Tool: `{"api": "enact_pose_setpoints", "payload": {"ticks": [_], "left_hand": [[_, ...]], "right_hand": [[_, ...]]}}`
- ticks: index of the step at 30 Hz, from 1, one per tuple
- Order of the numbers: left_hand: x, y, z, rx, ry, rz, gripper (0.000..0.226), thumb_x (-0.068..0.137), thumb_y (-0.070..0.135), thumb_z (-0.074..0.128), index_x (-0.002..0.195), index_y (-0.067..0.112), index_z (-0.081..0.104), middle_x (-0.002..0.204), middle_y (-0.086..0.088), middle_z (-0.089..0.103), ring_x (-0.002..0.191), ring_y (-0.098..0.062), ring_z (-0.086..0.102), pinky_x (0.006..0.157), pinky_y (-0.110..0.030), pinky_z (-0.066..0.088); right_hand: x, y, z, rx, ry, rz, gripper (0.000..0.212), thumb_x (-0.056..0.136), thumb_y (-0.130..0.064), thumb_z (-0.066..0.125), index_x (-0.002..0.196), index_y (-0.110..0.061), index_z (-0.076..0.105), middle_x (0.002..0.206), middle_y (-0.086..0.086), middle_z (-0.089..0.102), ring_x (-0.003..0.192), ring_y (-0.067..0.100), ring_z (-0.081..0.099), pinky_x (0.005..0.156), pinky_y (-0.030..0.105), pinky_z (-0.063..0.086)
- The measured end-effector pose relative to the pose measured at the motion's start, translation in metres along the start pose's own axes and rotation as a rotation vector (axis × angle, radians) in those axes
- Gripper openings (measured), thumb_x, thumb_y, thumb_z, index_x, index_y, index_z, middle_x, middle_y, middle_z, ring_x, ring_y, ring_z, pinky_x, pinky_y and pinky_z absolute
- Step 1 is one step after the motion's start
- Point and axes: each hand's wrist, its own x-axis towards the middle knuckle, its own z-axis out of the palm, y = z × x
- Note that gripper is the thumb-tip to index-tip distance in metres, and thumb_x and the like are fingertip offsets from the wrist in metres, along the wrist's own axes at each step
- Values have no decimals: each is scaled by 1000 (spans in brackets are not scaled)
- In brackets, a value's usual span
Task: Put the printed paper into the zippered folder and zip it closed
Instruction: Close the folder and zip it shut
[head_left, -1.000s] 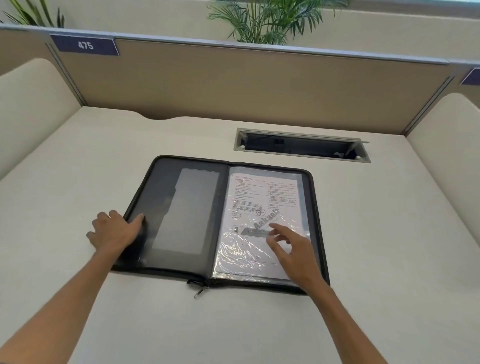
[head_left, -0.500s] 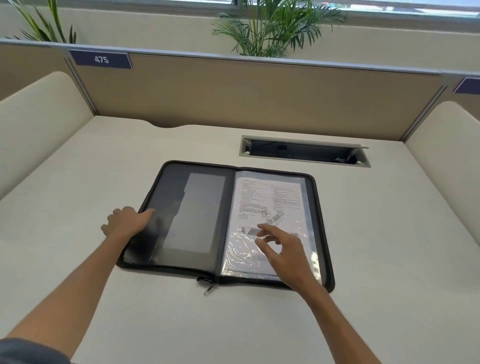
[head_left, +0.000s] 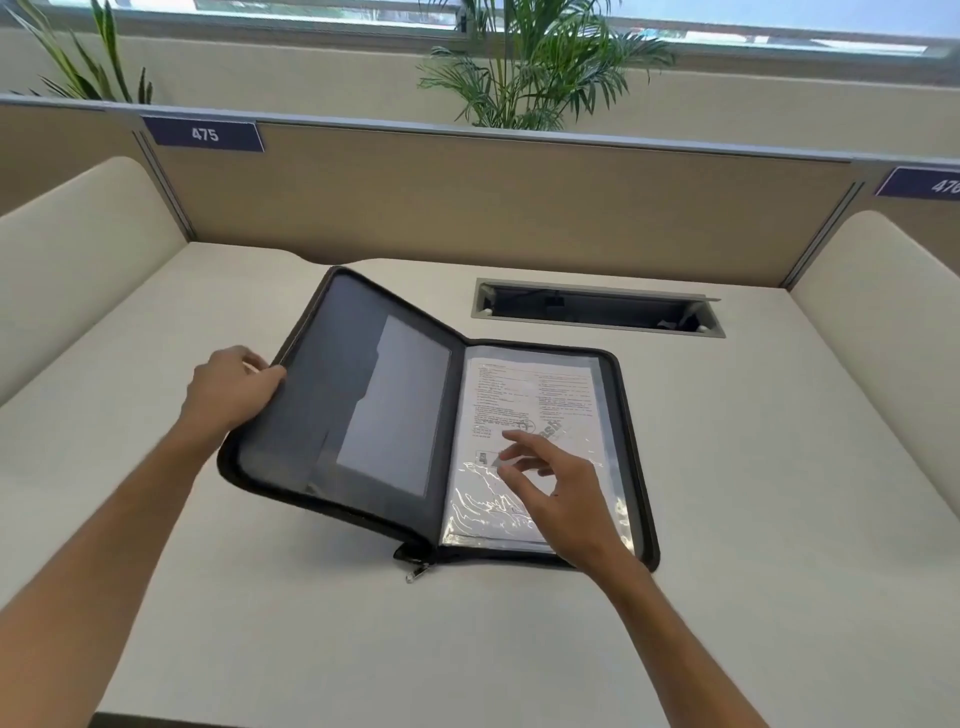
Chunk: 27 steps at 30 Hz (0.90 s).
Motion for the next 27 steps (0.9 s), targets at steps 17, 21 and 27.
{"api": "enact_pose_setpoints", "payload": {"ticks": [17,21,27], "left_hand": [[-131,103,36,-729,-627,306,23,98,28,49,104,17,68,87,-1,69,76,-14,66,66,-25,51],[-157,94,71,-619,-809,310,24,97,26,52,105,10,68,93,-5,71,81,-16,67,70,-26,49],[-184,64,110,-459,-754,331,13,92,29,61,95,22,72,92,1,73,86,-12,68,74,-17,48]], "right_hand": [[-8,-53,-27,316,-10,-21,59,87,-65,46,138,-35,48,117,-12,68,102,5,67,85,16,52],[-16,-43,-47,401,53,33,40,98,-44,47,133,-27,55,115,-13,70,104,5,67,84,15,51],[-42,-8,-80,393,131,185,27,94,-31,60,121,-29,62,106,-17,73,100,2,67,83,17,52]]}}
